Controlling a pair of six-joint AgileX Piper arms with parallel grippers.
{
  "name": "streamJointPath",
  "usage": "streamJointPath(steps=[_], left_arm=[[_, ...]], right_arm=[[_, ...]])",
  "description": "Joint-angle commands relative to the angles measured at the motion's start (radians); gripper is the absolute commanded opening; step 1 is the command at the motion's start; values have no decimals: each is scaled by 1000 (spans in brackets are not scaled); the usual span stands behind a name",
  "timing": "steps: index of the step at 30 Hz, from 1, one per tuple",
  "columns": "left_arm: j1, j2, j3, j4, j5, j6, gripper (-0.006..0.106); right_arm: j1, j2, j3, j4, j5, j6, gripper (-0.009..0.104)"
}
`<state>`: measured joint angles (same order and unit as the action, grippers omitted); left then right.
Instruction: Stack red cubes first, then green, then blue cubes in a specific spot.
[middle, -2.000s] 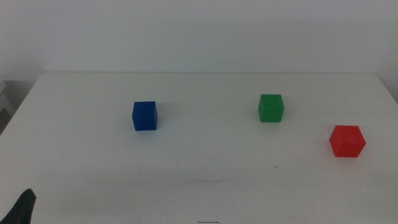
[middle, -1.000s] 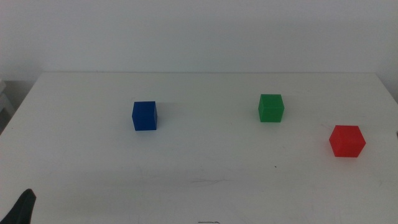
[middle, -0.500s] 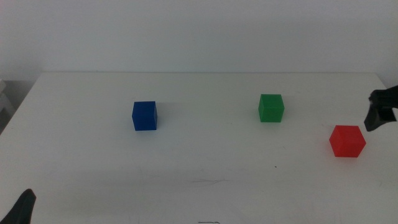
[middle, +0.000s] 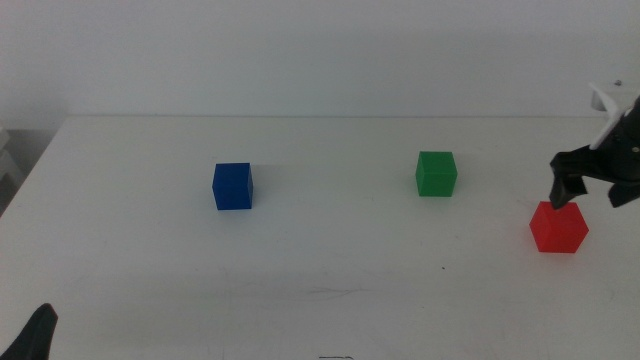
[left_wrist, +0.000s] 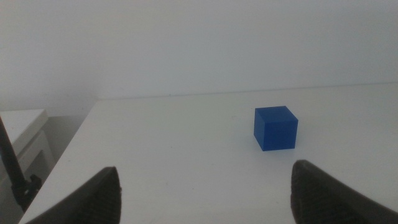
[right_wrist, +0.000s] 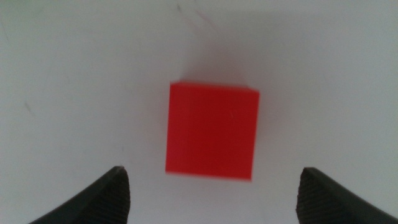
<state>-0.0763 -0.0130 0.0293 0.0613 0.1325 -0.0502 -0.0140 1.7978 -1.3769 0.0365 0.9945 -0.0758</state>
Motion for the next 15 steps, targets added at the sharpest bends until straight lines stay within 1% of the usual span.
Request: streamJointPath(steps=[1, 9, 15], left_arm=[[-2, -20, -3, -11, -88, -5, 94], [-2, -20, -3, -11, -88, -5, 94], [-2, -20, -3, -11, -88, -5, 94]], right_arm=[[11, -26, -33, -12, -63, 3, 85], [22, 56, -33, -27, -87, 3, 85], [22, 96, -32, -37, -129, 47, 83]])
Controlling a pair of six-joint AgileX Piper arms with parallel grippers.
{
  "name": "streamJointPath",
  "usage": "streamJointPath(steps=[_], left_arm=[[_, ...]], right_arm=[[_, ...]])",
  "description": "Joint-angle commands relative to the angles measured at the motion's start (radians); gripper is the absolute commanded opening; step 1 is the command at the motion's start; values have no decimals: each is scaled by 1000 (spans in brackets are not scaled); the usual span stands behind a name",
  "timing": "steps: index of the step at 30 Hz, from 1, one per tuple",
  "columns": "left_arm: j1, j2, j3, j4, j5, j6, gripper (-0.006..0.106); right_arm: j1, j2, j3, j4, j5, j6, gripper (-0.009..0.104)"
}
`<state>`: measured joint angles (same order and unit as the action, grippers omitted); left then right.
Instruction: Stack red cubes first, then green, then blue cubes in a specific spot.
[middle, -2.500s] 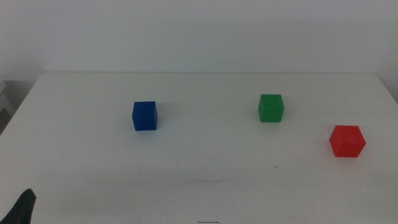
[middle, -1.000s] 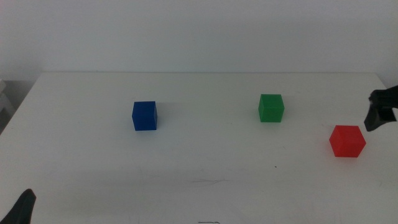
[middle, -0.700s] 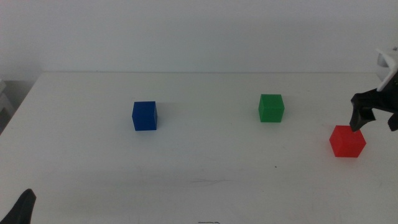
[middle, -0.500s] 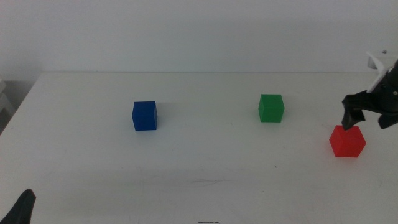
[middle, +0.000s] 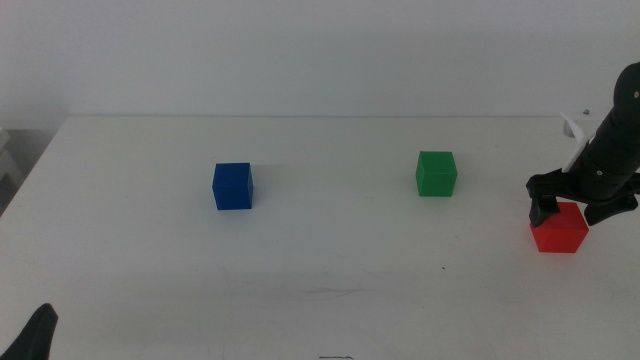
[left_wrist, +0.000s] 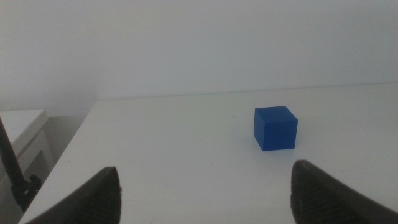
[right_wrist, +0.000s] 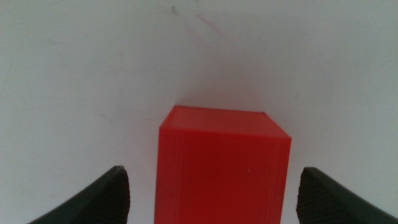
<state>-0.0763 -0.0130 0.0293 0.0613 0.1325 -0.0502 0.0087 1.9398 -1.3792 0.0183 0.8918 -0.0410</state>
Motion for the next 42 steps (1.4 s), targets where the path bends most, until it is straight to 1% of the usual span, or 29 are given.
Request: streamJointPath(steps=[1, 3, 6, 9, 13, 14, 17, 21, 23, 25, 31, 33, 37, 42], left_arm=[[-2, -20, -3, -11, -88, -5, 94], [-2, -20, -3, -11, -88, -5, 94], [-2, -20, -3, -11, -88, -5, 94], [-2, -20, -3, -11, -88, -5, 94], [-2, -20, -3, -11, -88, -5, 94], [-2, -20, -3, -11, -88, -5, 94], [-2, -20, -3, -11, -88, -5, 94], [-2, -20, -3, -11, -88, -5, 94], [-2, -20, -3, -11, -88, -5, 94], [-2, -20, -3, -11, -88, -5, 94], [-2, -20, -3, -11, -88, -5, 94], [-2, -20, -3, -11, -88, -5, 94], [-2, -20, -3, -11, -88, -5, 94], [-2, -20, -3, -11, -88, -5, 94]], right_arm=[[-1, -40, -29, -18, -29, 15, 82], [-1, -34, -29, -24, -40, 20, 76], [-1, -23, -29, -29, -48, 20, 62], [-1, -8, -29, -29, -51, 20, 41], [12, -26, -29, -31, -29, 22, 2], [22, -42, -29, -31, -22, 41, -1], [64, -98, -31, -38, 9, 174, -1], [170, -138, -78, -103, 76, 355, -1], [231, -136, -123, -135, 122, 412, -1], [297, -126, -161, -152, 150, 460, -1], [487, -38, -290, -155, 200, 580, -1], [541, 3, -339, -146, 227, 614, -1], [611, 79, -435, -121, 258, 640, -1], [671, 156, -516, -122, 291, 677, -1]])
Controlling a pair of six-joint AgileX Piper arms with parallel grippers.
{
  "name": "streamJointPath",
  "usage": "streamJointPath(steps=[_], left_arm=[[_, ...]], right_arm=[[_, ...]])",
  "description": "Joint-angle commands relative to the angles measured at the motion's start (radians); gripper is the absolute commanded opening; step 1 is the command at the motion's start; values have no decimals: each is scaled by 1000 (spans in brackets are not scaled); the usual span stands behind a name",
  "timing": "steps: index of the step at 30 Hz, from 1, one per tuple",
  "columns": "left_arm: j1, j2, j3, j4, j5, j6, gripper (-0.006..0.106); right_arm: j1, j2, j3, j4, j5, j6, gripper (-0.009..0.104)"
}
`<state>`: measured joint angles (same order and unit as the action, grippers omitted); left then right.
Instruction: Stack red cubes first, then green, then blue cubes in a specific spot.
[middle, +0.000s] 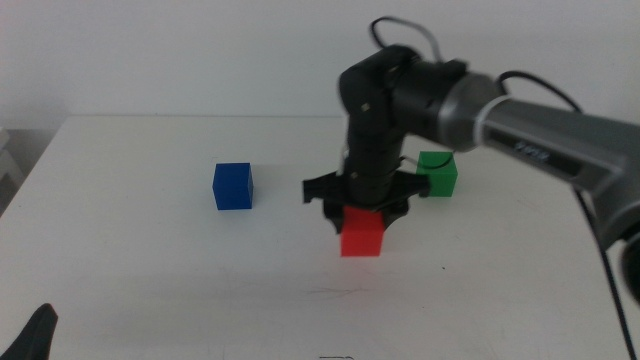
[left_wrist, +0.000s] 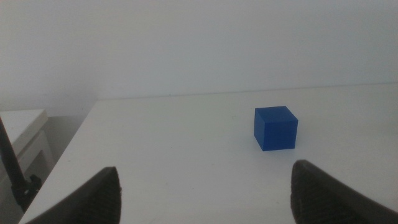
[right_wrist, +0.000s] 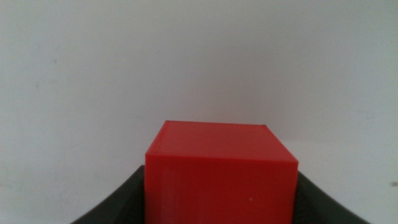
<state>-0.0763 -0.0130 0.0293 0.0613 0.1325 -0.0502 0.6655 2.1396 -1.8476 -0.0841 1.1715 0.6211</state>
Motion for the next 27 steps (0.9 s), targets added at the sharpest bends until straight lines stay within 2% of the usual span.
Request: streamJointPath(steps=[1, 9, 24, 25, 26, 27], left_arm=[[-2, -20, -3, -11, -88, -5, 94], [-2, -20, -3, -11, -88, -5, 94], [-2, -20, -3, -11, -88, -5, 94], [-2, -20, -3, -11, -88, -5, 94], [-2, -20, -3, -11, -88, -5, 94], [-2, -20, -3, -11, -88, -5, 94]], right_arm=[[21, -34, -49, -18, 11, 20, -1], [67, 11, -49, -17, -14, 66, -1], [71, 43, -49, -19, -36, 113, 1], [71, 43, -49, -19, -30, 113, 8], [71, 43, -49, -18, -30, 106, 56], [71, 43, -49, -16, -30, 96, 61]])
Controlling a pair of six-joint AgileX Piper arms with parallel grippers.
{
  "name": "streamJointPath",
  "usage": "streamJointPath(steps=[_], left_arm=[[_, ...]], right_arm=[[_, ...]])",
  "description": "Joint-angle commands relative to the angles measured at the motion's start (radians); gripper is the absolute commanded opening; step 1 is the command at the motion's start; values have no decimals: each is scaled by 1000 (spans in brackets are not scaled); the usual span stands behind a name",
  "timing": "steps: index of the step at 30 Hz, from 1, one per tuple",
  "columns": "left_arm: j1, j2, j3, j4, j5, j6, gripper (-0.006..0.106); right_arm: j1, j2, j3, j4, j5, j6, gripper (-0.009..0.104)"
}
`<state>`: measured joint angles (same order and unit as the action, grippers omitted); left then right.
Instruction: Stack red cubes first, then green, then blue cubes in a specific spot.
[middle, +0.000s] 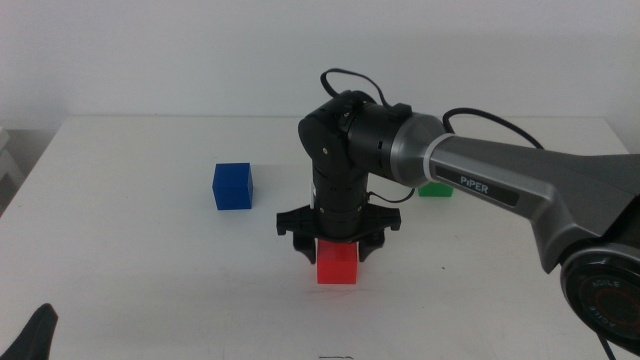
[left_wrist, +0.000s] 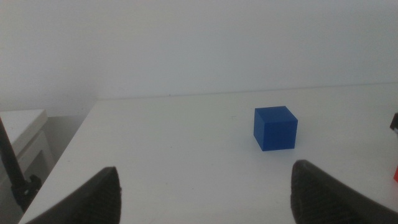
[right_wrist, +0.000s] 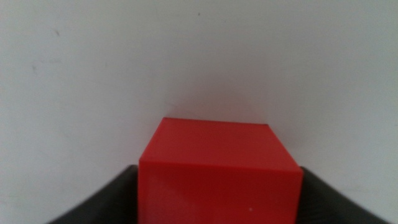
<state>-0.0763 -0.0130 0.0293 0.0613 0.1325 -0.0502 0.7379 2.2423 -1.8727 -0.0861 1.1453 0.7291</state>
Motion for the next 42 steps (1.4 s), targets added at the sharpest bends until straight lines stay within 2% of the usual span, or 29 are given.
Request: streamJointPath(steps=[1, 4, 7, 13, 22, 29, 42], left_arm=[[-2, -20, -3, -11, -88, -5, 94], [-2, -20, -3, -11, -88, -5, 94], [-2, -20, -3, -11, -88, -5, 94], [-2, -20, -3, -11, -88, -5, 94], [-2, -20, -3, -11, -88, -5, 94], [-2, -20, -3, -11, -88, -5, 94], [-2, -20, -3, -11, -88, -5, 94]], right_arm=[[-1, -62, -24, -9, -3, -23, 67], [1, -85, -26, -9, -9, -37, 80], [1, -146, -28, -41, -23, -48, 88], [-74, -271, -29, -161, -3, -147, 89], [-260, -276, -33, -226, -56, -231, 89], [-353, -228, -34, -215, -164, -261, 89], [-375, -128, -34, -207, -283, -282, 89]])
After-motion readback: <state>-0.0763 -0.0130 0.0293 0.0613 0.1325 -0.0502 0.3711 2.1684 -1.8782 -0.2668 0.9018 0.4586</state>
